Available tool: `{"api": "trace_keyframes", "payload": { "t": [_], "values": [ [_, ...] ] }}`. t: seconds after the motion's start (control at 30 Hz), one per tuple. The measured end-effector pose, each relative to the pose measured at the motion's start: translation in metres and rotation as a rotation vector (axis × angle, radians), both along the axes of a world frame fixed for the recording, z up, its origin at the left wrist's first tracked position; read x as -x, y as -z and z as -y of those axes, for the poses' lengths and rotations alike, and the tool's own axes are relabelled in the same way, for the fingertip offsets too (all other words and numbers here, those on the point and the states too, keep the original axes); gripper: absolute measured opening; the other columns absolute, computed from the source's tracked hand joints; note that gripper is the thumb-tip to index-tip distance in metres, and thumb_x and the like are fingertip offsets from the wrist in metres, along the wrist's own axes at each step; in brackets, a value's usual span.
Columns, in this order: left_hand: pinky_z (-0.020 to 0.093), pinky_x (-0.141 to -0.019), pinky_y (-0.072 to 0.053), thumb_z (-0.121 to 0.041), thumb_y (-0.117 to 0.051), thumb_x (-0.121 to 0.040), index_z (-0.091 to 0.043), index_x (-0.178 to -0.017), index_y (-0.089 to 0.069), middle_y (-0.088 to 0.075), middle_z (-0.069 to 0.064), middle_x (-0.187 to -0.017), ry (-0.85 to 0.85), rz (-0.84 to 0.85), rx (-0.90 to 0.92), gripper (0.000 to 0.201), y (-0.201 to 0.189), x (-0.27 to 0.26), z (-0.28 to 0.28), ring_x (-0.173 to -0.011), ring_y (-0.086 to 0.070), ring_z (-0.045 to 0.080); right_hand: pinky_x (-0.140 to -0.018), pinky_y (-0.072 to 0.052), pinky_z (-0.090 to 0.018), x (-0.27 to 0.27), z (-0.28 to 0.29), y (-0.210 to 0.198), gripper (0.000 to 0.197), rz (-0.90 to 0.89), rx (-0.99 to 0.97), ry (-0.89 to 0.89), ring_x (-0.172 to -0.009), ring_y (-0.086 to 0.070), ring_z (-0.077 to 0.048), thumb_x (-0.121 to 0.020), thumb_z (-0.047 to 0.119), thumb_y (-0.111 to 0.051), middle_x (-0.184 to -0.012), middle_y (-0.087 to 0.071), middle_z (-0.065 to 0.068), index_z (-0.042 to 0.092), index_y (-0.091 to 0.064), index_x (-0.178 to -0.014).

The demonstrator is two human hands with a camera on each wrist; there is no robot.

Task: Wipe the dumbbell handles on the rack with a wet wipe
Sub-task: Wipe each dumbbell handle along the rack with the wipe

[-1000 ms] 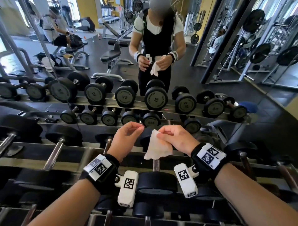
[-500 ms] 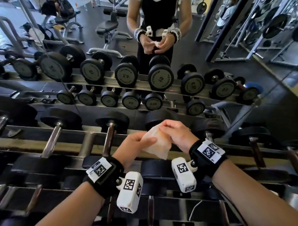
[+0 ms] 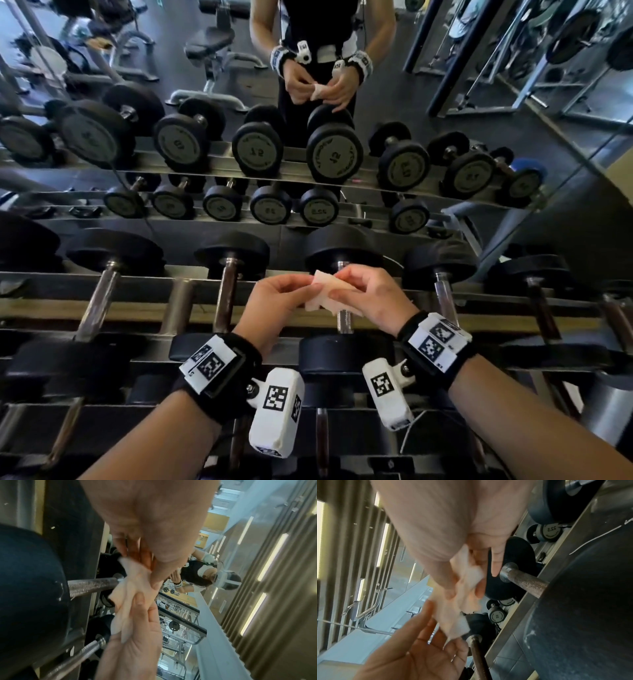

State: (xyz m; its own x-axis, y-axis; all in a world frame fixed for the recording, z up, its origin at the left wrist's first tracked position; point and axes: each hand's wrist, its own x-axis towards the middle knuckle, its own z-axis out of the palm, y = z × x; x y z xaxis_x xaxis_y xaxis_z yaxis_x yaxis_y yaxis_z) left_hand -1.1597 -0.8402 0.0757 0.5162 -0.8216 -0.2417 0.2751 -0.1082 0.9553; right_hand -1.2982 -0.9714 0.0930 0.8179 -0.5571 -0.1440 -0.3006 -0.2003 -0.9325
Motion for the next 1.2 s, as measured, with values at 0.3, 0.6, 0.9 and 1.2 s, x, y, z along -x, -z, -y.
{"api": "trace_keyframes", "payload": {
  "t": [0.3,0.6,0.9,1.2],
  "values": [
    [0.055,-0.100,-0.045,-0.029,-0.080,-0.069,-0.009,-0.096,-0.076,-0.073,0.018,-0.100,0.124,-0.078,-0.094,0.035,0.014,-0.003,0.016,-0.092,-0.063,0.031,-0.070,-0.052,-0.025,-0.001,0.016,0.021,0.046,-0.066,0.020,0.065,-0.075,-0.065,-0.011,-0.072,0.017,-0.086,-0.083,-0.068,0.000,0.023,-0.046,-0.096],
    [0.047,-0.092,-0.053,-0.010,-0.067,-0.092,-0.010,-0.123,-0.061,-0.069,0.021,-0.108,0.207,0.091,-0.218,0.032,0.036,-0.010,0.037,-0.094,-0.068,0.029,-0.070,-0.049,-0.019,0.003,0.020,0.047,0.041,-0.081,0.046,0.198,-0.076,-0.057,-0.008,-0.072,0.012,-0.084,-0.091,-0.061,0.002,0.018,-0.054,-0.098],
    [0.035,-0.076,-0.061,-0.012,-0.065,-0.094,-0.002,-0.124,-0.063,-0.073,0.016,-0.111,0.102,-0.009,-0.305,0.032,0.055,-0.033,0.049,-0.099,-0.072,0.026,-0.094,-0.048,-0.021,0.072,0.013,0.058,0.014,-0.170,-0.011,0.092,-0.098,-0.069,-0.008,-0.084,0.018,-0.076,-0.098,-0.076,0.004,0.019,-0.077,-0.099],
    [0.047,-0.103,-0.049,-0.007,-0.054,-0.099,-0.008,-0.137,-0.056,-0.069,0.015,-0.118,0.192,0.111,-0.279,0.039,0.083,-0.015,0.080,-0.107,-0.066,0.024,-0.110,-0.044,-0.038,0.103,-0.002,0.073,0.039,-0.151,-0.179,0.120,-0.115,-0.063,-0.007,-0.081,0.020,-0.080,-0.119,-0.071,0.010,0.031,-0.071,-0.117]
  ]
}}
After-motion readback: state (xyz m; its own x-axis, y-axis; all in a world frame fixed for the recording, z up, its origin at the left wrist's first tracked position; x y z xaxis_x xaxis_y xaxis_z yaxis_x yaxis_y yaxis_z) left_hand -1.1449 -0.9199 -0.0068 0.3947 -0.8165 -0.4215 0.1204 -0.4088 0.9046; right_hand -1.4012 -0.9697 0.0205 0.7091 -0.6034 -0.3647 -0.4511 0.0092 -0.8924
